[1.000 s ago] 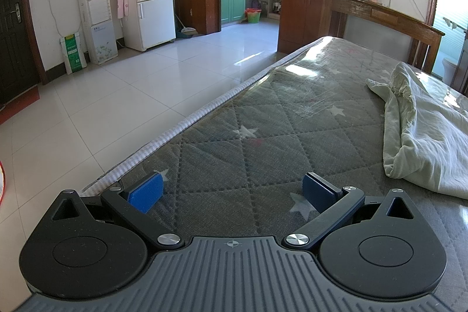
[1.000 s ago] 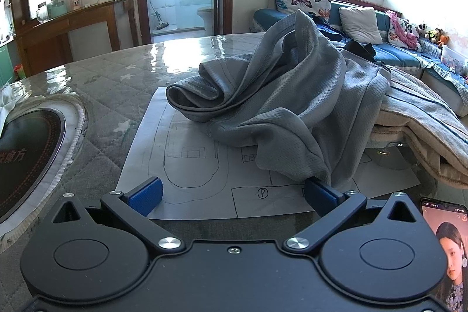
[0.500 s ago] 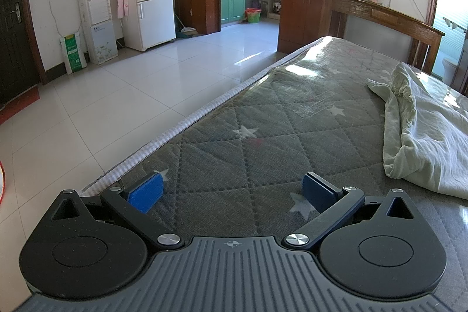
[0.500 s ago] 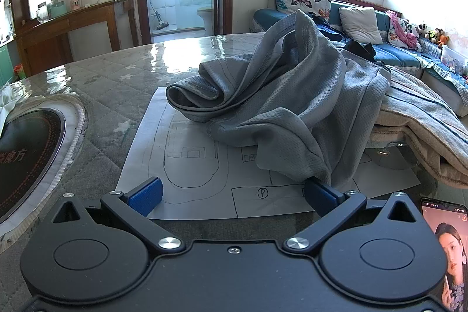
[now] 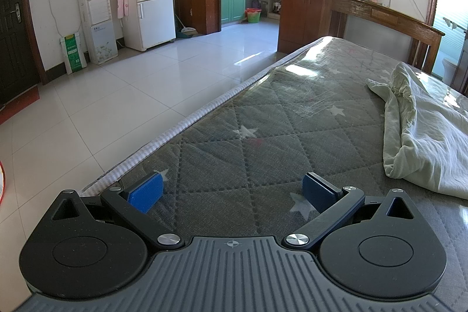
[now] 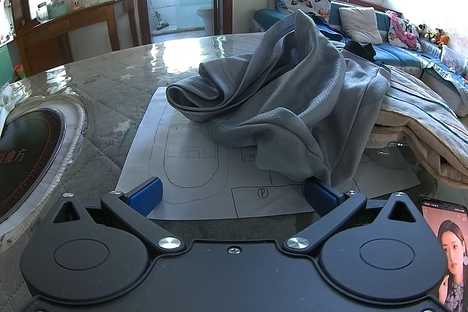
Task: Fold clothes
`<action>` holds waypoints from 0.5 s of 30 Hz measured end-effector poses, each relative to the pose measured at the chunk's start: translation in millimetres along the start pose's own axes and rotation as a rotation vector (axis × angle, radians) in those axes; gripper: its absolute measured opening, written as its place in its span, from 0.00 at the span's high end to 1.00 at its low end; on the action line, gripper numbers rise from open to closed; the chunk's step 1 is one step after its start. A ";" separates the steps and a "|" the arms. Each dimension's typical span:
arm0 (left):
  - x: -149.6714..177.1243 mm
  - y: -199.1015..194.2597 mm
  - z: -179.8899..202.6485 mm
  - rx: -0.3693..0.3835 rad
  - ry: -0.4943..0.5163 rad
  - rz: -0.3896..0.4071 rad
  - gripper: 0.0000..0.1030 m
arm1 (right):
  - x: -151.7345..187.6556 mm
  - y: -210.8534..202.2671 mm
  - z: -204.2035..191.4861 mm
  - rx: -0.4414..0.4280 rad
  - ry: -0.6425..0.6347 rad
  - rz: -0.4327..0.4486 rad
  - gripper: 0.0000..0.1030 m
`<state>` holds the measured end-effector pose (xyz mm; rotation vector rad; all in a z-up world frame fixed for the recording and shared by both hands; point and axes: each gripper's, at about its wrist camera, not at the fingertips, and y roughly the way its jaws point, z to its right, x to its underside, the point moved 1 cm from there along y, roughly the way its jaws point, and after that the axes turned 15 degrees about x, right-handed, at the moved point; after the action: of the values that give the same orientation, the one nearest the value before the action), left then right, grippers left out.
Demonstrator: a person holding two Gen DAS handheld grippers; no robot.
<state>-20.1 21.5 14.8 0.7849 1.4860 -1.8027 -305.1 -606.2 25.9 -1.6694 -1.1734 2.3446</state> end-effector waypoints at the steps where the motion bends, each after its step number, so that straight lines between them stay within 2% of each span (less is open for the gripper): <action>1: -0.1 0.0 -0.1 0.000 0.000 0.000 0.00 | 0.1 -0.1 0.0 0.000 0.000 0.000 0.00; 15: 0.2 0.0 -0.2 0.000 0.000 0.000 0.00 | 0.6 -1.1 0.7 0.000 0.000 0.000 0.00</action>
<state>-20.2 21.7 14.6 0.7847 1.4860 -1.8025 -306.3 -605.6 26.2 -1.6692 -1.1733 2.3446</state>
